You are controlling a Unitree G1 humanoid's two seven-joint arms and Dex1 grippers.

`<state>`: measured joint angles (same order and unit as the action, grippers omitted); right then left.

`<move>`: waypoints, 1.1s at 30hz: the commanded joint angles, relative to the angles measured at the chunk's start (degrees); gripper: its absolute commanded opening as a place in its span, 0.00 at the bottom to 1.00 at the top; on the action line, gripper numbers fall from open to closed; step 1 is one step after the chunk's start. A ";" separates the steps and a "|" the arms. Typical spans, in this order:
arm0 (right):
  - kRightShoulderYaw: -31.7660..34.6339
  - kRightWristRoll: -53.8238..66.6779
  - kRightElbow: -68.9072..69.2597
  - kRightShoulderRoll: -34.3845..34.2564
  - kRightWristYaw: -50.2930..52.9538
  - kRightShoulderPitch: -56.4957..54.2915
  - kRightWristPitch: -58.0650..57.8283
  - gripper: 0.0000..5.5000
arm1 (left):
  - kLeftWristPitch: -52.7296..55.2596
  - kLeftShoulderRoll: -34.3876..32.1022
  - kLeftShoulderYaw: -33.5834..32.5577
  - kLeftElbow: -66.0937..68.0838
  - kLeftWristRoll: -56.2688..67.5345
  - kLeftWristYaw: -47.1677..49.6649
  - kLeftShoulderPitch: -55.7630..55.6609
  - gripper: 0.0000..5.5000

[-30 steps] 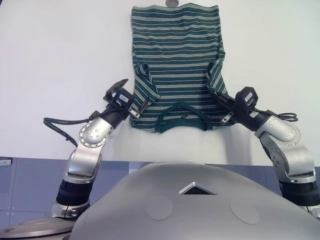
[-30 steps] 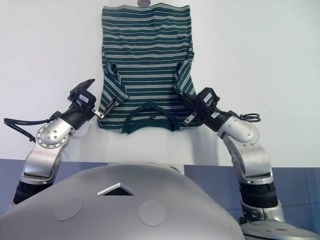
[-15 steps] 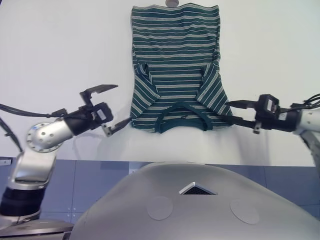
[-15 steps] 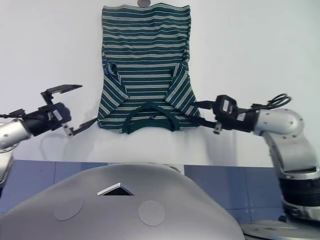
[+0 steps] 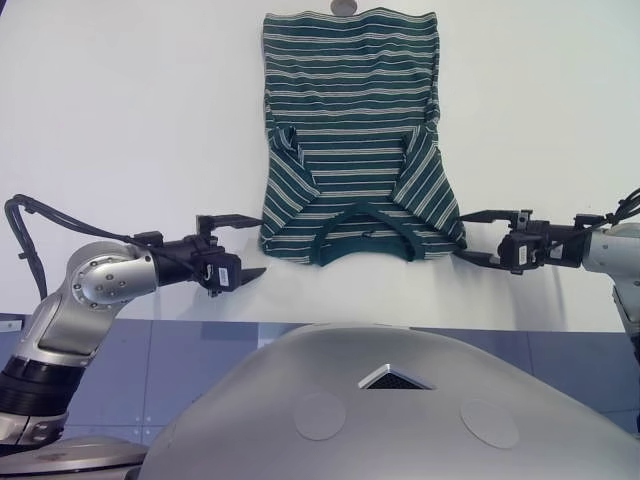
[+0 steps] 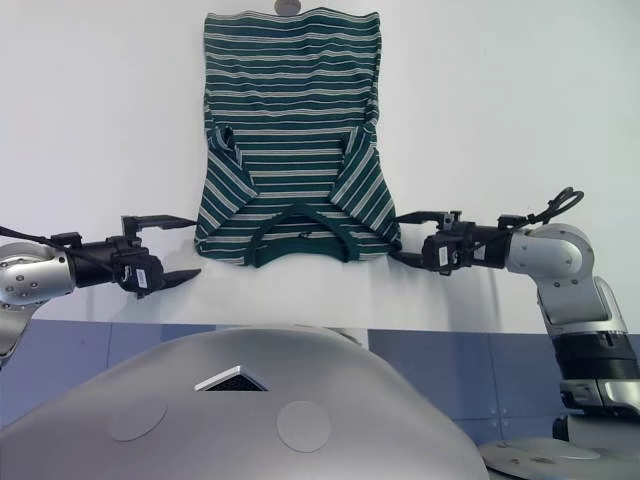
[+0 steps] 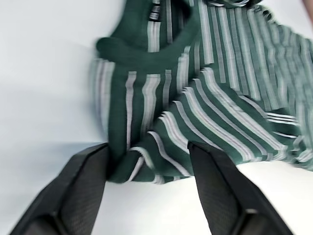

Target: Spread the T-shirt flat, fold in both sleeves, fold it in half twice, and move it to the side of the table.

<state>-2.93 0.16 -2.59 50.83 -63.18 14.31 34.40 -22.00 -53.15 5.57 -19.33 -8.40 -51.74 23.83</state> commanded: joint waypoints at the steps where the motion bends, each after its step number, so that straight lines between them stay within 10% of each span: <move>1: -2.37 -2.77 -2.46 0.18 1.21 -0.85 0.01 0.53 | 0.77 0.45 3.11 3.69 -3.53 0.04 -2.49 0.63; 23: -6.80 7.74 -1.44 3.40 -5.35 -3.25 -8.73 0.01 | -4.01 -0.31 10.99 11.63 -1.98 -0.58 -7.40 0.00; 33: 0.69 55.55 20.56 34.73 -29.31 -9.42 -61.52 0.01 | 44.73 -25.30 -20.64 -23.39 67.90 -24.74 6.28 0.00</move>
<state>-1.02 48.96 16.98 81.30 -91.72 14.30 -20.20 14.61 -75.36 -7.81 -39.32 46.95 -74.63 31.73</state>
